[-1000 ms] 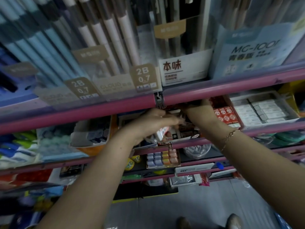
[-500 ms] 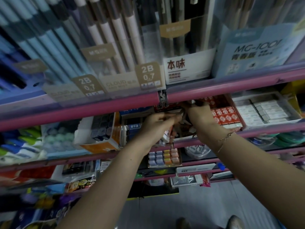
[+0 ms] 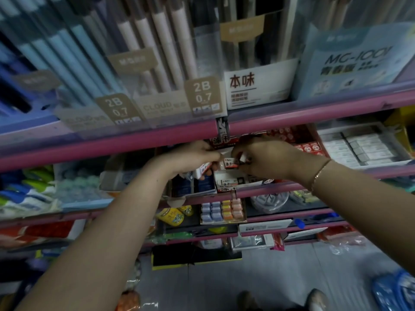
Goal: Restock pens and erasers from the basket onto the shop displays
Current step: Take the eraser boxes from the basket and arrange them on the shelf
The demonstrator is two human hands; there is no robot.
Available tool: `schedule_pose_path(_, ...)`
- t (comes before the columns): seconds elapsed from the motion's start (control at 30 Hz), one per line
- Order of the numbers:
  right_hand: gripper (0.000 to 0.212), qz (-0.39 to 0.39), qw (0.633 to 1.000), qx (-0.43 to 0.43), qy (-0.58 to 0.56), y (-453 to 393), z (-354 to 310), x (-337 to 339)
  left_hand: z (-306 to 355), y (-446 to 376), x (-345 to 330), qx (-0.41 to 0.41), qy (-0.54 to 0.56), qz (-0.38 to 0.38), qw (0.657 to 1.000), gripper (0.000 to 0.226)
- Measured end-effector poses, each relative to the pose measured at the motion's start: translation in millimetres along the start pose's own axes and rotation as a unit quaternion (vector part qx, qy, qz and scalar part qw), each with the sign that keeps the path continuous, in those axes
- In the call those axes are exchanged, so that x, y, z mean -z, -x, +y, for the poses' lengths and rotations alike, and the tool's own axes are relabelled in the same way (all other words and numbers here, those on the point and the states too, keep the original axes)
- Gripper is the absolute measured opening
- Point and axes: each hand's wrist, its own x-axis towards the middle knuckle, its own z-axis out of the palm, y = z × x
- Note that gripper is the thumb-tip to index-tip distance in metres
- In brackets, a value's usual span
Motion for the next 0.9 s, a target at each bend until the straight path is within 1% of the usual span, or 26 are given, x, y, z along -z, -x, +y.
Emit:
schedule_pose_path(0.07,0.027,-0.025,1.000,0.006,0.004,-6.0,-1.1,-1.4,4.0,-4.6,2.9,0.003,-0.003,-0.017,1.000,0.021)
schedule_pose_path(0.13,0.028,-0.033,0.999,0.013,0.015,-10.9,-1.5,-4.5,7.1,-9.0,2.0,0.005,-0.026,-0.023,0.999,0.023)
schedule_pose_path(0.23,0.028,-0.022,0.998,0.025,0.052,-17.7,-2.4,-13.9,12.9,-16.0,-3.5,0.014,-0.118,-0.002,0.993,0.021)
schedule_pose_path(0.3,0.030,-0.037,0.997,0.031,0.059,-21.9,-2.4,-18.2,16.6,-18.8,-7.9,0.029,-0.159,0.002,0.987,0.020)
schedule_pose_path(0.4,0.028,-0.061,0.997,0.028,0.022,-27.0,-1.1,-17.4,18.4,-22.2,-14.8,0.051,-0.241,0.021,0.969,0.023)
schedule_pose_path(0.5,0.026,-0.068,0.997,0.006,-0.021,-28.5,0.6,-17.1,17.8,-26.9,-23.9,0.042,-0.308,0.061,0.949,0.033)
schedule_pose_path(0.6,0.026,-0.029,0.998,-0.012,-0.054,-29.0,3.7,-22.4,16.4,-30.3,-28.2,0.027,-0.314,0.067,0.947,0.035)
schedule_pose_path(0.7,0.028,0.008,0.998,-0.033,-0.045,-29.4,5.0,-29.0,13.9,-27.4,-24.1,0.014,-0.334,0.052,0.941,0.030)
schedule_pose_path(0.77,0.029,-0.006,0.998,-0.031,-0.052,-29.0,5.1,-30.3,13.3,-24.8,-22.1,0.009,-0.328,0.032,0.944,0.017)
schedule_pose_path(0.8,0.029,-0.022,0.998,-0.021,-0.063,-28.6,5.0,-30.0,13.3,-24.0,-22.2,0.009,-0.326,0.028,0.945,0.015)
schedule_pose_path(0.9,0.028,-0.075,0.994,0.001,-0.076,-27.3,6.2,-28.1,11.6,-26.6,-26.2,0.017,-0.351,0.051,0.935,0.030)
